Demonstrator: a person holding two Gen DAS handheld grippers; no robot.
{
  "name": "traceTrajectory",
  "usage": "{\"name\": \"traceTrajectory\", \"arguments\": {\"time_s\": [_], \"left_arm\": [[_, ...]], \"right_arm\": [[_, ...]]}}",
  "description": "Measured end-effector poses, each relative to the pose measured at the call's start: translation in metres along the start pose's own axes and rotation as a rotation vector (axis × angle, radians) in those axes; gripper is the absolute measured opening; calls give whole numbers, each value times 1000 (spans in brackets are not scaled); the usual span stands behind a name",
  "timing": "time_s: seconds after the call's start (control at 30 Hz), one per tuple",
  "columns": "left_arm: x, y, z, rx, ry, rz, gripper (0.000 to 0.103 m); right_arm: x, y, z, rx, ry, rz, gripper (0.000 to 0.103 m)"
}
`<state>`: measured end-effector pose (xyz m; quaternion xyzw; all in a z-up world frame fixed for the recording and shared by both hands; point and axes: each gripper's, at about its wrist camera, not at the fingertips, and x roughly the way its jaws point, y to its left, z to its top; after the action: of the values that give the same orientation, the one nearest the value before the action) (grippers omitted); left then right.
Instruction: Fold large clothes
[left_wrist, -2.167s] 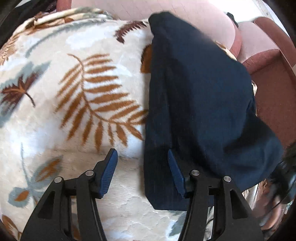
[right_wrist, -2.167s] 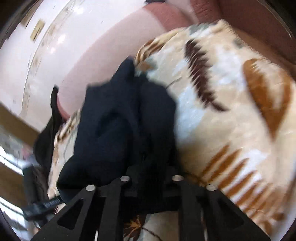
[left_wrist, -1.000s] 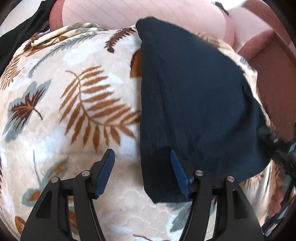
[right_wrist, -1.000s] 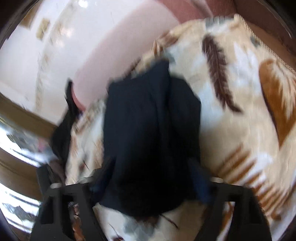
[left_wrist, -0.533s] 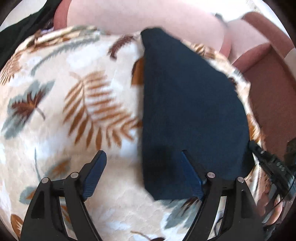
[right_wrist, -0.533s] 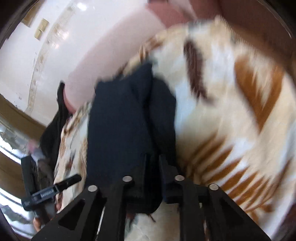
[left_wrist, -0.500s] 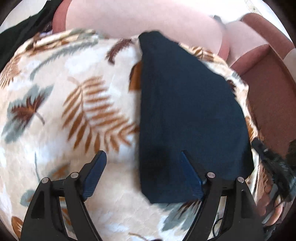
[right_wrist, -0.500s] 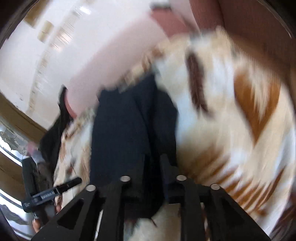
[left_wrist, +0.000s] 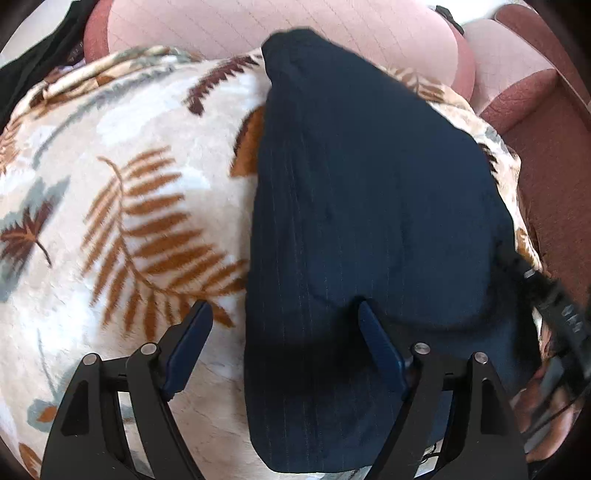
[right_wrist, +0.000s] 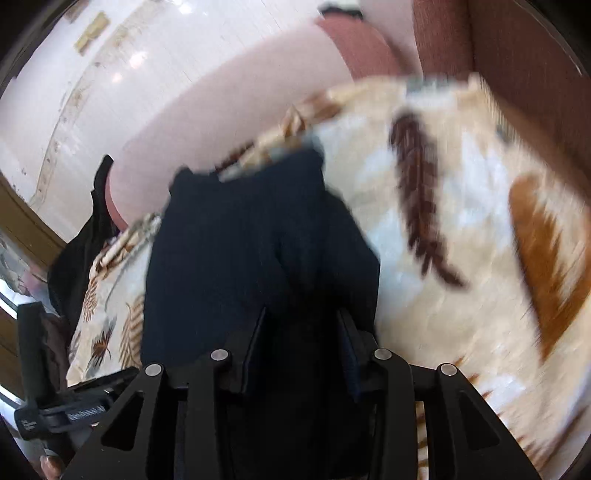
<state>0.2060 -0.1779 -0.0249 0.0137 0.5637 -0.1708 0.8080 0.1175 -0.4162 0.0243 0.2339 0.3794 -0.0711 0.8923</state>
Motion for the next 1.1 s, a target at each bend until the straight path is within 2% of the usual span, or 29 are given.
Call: {"name": "traceTrajectory", "arguments": {"time_s": [0.03,0.13,0.23,0.3,0.37,0.4,0.43,0.53,0.63,0.73,0.8,0.83,0.87,0.9,0.97,1.03,1.07,1.1], "left_arm": [[-3,0,3,2,-15,1,82],[-9,-1,21,-13,-47,-4,82],[1,-1,50,-59,-42,-19,82],[16,-1,68,-83,-21,-24,82],[36,3,81,-113,4,-24,84],[49,7,86,-138,35,-51,85],[58,10,88,-158,61,-73,87],[60,20,92,-178,75,-127,89],[45,34,87,-176,75,-182,88],[34,51,68,-235,71,-242,88],[40,56,53,-267,106,-272,88],[45,57,48,-273,124,-276,88],[43,55,42,-258,108,-268,88],[40,53,39,-236,103,-255,88],[33,49,35,-227,135,-272,88],[23,54,30,-250,132,-348,88],[20,58,29,-261,129,-380,88],[18,62,28,-280,125,-425,88]], "right_arm": [[-1,3,8,-3,-23,8,41],[5,17,33,-18,-57,54,41],[26,18,49,-25,-44,33,41],[51,11,54,16,-18,19,41],[82,-3,50,48,49,-38,39],[101,-14,47,80,107,-71,39],[110,-25,46,113,114,-54,42],[106,-31,54,139,117,-30,41],[77,-34,60,132,62,-67,43],[46,-24,52,62,-18,27,45],[46,-11,35,-31,21,28,45],[53,-8,26,-81,65,-7,44],[65,-3,14,-152,132,-95,45],[67,-1,10,-175,144,-131,48],[50,-6,9,-136,99,-110,48],[31,-19,13,-36,49,-48,53],[22,-25,15,10,32,-10,57],[17,-32,16,53,25,30,71]]}}
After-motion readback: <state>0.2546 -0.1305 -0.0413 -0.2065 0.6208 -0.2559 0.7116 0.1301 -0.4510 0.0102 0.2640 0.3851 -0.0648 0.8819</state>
